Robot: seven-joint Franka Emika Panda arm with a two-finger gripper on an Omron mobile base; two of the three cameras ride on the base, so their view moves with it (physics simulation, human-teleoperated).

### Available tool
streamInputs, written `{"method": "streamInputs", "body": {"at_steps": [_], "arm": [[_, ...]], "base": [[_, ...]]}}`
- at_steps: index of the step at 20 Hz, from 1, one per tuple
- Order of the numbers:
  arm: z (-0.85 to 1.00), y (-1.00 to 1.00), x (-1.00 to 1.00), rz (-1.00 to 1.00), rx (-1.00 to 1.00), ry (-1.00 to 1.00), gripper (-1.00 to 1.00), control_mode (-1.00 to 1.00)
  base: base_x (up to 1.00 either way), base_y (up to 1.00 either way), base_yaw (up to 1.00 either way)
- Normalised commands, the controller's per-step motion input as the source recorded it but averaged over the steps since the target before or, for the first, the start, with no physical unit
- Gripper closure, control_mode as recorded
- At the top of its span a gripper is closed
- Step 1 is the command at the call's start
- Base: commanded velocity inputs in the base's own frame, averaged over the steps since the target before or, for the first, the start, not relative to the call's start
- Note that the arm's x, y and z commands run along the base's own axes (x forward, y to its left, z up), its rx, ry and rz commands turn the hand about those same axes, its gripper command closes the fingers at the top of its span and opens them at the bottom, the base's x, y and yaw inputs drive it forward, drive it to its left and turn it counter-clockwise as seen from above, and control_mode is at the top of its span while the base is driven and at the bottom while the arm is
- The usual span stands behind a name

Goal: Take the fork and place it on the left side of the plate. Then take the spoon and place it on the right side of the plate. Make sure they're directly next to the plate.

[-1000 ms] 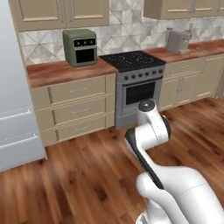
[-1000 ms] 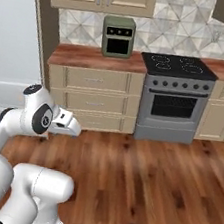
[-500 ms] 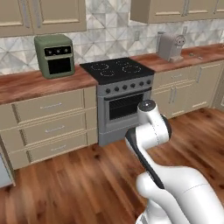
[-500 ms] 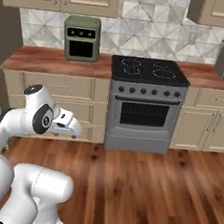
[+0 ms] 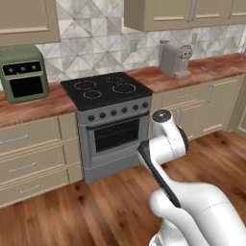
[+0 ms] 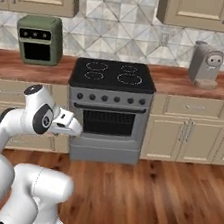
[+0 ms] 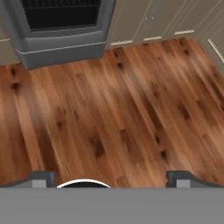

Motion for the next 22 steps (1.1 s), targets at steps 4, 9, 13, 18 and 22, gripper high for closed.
{"method": "streamInputs", "body": {"at_steps": [4,9,13,18,22], "arm": [[0.0,0.0,0.0,0.0,0.0,0.0,-1.0,1.0],[0.0,0.0,0.0,0.0,0.0,0.0,-1.0,1.0],[0.0,0.0,0.0,0.0,0.0,0.0,-1.0,1.0],[0.0,0.0,0.0,0.0,0.0,0.0,-1.0,1.0],[0.0,0.0,0.0,0.0,0.0,0.0,-1.0,1.0]], "base": [[0.84,-1.0,0.03],[0.79,-1.0,0.04],[0.76,-0.98,0.04],[0.72,-0.92,0.05],[0.71,-0.78,0.04]]}}
